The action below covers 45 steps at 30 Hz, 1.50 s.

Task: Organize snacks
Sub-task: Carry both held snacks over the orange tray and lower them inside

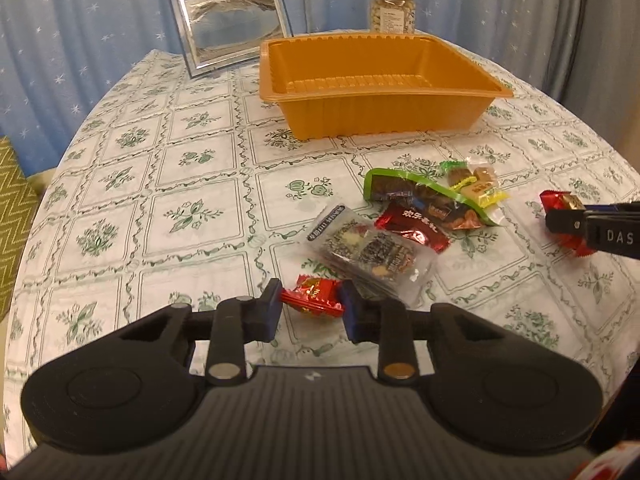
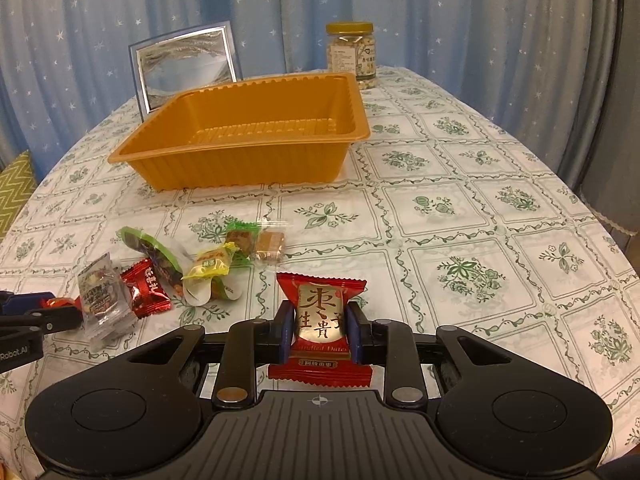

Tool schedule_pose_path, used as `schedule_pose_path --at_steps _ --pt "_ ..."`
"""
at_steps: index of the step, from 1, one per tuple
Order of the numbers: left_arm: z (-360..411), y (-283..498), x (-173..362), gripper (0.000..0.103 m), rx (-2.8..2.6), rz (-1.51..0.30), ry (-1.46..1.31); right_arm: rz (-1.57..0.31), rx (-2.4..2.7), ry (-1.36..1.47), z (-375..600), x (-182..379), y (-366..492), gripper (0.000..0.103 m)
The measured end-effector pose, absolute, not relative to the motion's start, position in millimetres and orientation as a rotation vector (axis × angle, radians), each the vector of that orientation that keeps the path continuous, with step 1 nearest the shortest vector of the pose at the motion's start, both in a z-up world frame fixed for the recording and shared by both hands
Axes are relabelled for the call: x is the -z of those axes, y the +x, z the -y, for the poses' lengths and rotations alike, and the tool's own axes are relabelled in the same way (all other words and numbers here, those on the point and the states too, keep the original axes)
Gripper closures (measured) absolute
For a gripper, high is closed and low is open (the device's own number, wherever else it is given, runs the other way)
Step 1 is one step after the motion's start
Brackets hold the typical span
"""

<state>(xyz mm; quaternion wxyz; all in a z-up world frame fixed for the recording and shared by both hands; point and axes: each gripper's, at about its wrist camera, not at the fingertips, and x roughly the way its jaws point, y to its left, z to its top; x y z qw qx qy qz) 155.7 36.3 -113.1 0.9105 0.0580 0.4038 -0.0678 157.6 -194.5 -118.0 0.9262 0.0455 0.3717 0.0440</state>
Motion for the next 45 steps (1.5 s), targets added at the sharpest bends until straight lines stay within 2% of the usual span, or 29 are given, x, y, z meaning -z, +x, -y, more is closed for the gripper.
schedule_pose_path --at_steps 31,45 --pt "-17 91 34 0.075 0.073 -0.742 -0.013 -0.680 -0.165 0.100 196 55 98 0.076" --pt "1 126 17 0.075 0.128 -0.714 -0.064 -0.665 -0.168 0.118 208 42 122 0.076"
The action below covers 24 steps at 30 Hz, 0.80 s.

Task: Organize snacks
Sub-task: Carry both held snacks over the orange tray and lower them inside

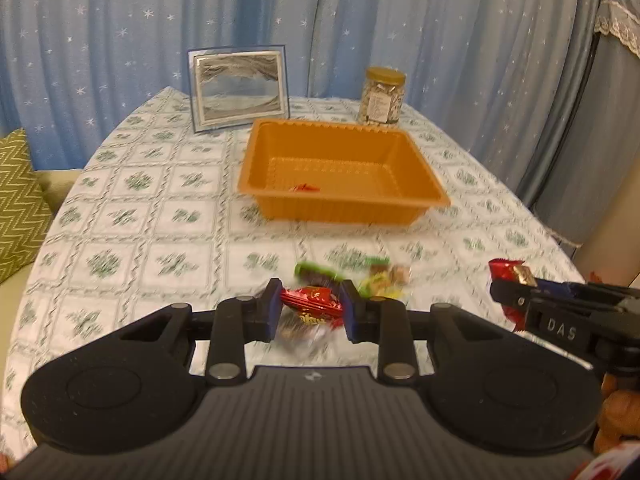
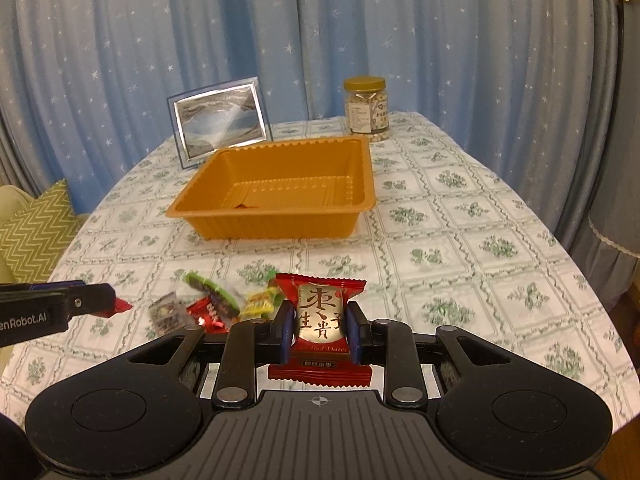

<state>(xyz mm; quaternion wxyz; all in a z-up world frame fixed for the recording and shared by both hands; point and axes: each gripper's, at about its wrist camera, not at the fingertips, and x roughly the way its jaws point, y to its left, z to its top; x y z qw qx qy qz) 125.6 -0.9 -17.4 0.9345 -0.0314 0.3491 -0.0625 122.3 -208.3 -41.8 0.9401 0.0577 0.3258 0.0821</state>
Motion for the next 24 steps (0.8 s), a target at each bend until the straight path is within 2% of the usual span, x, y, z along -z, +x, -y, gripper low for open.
schedule_pose_path --at_steps 13,24 --pt "11 240 3 0.075 0.179 -0.666 -0.086 -0.633 -0.204 0.112 215 21 226 0.076" --pt "8 325 14 0.075 0.185 -0.689 -0.094 -0.684 -0.206 0.143 217 34 314 0.076"
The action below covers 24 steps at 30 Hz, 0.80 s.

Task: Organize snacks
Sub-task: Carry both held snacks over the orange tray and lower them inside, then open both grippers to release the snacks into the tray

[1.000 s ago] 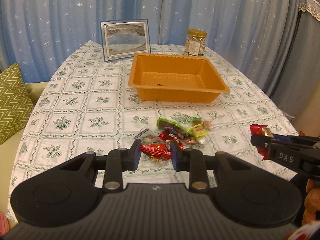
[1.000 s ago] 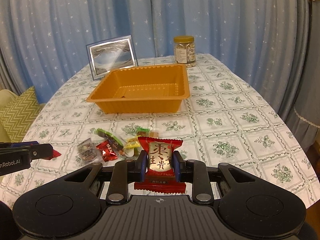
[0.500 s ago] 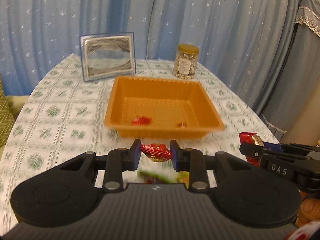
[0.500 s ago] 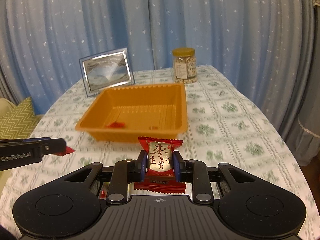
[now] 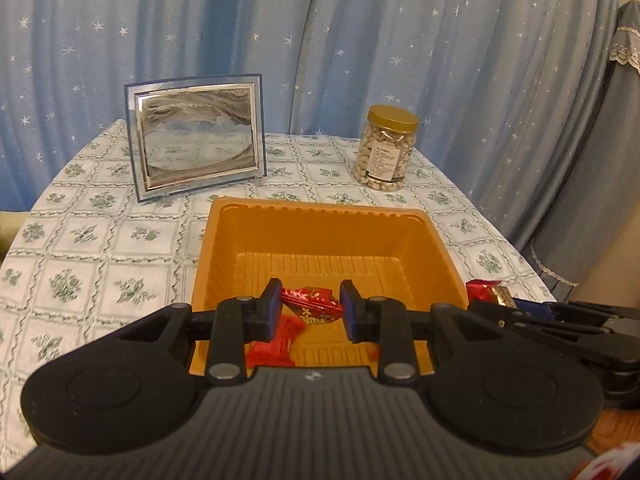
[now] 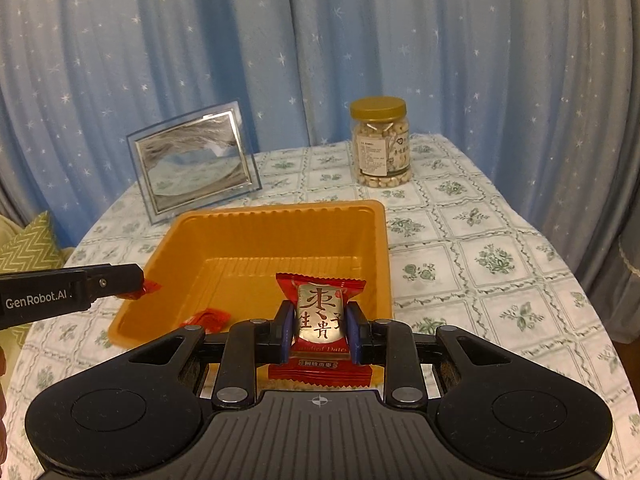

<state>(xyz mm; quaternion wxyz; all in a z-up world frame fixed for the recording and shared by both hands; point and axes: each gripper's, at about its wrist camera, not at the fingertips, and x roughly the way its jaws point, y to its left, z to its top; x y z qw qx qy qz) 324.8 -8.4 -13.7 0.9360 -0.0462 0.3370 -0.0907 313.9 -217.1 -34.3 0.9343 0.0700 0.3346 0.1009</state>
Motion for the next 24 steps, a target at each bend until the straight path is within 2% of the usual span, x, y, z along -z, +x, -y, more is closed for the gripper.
schedule_pose_path --at_steps 7,8,10,24 --pt "18 353 30 0.074 0.204 -0.706 -0.107 -0.714 -0.203 0.162 219 48 337 0.076" --pt "19 356 32 0.062 0.205 -0.711 -0.107 -0.715 -0.202 0.165 219 49 338 0.076" --pt "19 359 33 0.049 0.194 -0.705 -0.109 -0.718 -0.204 0.172 221 50 341 0.076" --pt "-2 338 37 0.047 0.139 -0.714 -0.127 -0.721 -0.245 0.209 215 55 352 0.075"
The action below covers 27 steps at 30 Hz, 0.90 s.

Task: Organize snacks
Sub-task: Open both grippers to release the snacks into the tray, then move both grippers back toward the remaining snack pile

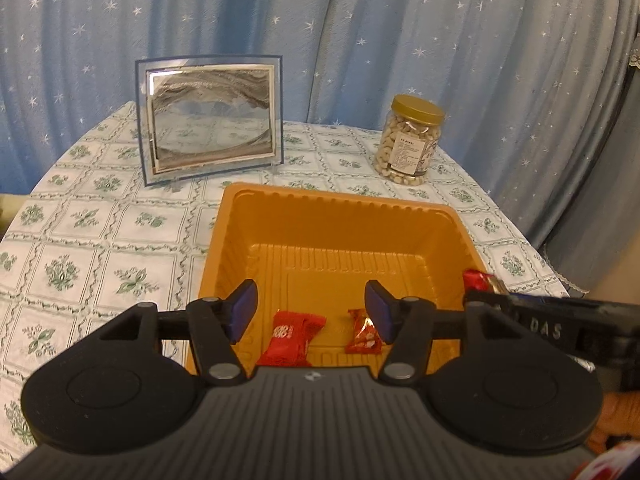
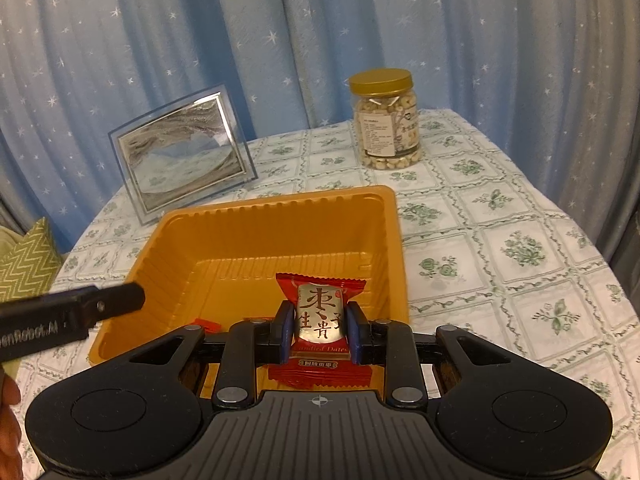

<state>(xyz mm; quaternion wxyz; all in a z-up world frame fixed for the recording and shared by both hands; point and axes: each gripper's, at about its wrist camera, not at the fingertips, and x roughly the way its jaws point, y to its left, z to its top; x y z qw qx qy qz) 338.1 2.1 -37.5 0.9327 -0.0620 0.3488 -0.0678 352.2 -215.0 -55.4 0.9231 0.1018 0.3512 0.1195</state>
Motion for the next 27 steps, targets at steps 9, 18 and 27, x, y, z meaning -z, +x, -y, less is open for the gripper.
schedule_pose_path --at_steps 9,18,27 --pt "-10 301 35 0.043 0.119 -0.709 -0.133 -0.691 -0.218 0.285 231 50 335 0.030" --pt "-14 230 14 0.030 0.085 -0.680 -0.144 -0.730 -0.186 0.292 244 36 266 0.030" --pt "-19 166 0 0.022 0.044 -0.702 -0.133 -0.755 -0.158 0.208 240 18 192 0.030"
